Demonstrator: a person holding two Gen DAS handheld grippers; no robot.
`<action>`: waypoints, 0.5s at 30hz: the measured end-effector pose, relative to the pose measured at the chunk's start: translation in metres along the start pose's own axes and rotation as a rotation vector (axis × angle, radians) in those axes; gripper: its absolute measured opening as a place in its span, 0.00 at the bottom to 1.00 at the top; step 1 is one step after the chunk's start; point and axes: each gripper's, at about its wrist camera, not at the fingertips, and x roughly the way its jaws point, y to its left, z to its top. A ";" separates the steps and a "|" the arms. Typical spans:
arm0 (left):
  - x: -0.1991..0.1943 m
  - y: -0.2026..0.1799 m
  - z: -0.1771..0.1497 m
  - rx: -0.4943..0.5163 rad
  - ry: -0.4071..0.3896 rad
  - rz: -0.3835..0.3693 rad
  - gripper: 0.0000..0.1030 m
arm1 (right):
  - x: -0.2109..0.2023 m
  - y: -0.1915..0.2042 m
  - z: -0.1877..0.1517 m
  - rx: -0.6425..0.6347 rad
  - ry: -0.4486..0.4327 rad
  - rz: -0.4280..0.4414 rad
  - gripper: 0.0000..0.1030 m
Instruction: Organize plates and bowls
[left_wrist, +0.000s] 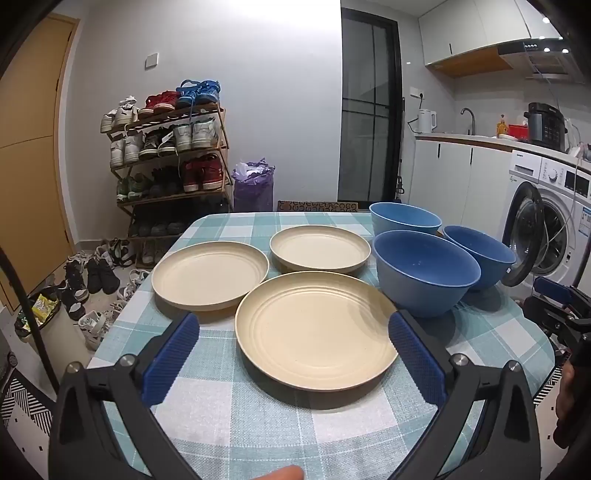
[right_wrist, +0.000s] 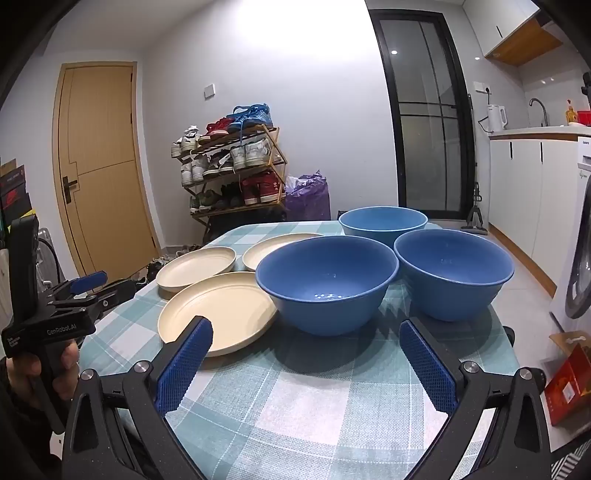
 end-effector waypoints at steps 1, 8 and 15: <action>0.000 0.000 0.000 -0.002 -0.001 -0.001 1.00 | 0.000 0.000 0.000 0.003 -0.005 0.001 1.00; -0.001 -0.004 0.000 0.000 -0.004 -0.004 1.00 | -0.001 0.000 0.001 0.005 -0.003 0.003 1.00; -0.004 -0.002 0.002 0.009 -0.003 -0.011 1.00 | -0.001 0.000 0.000 0.005 -0.002 0.002 1.00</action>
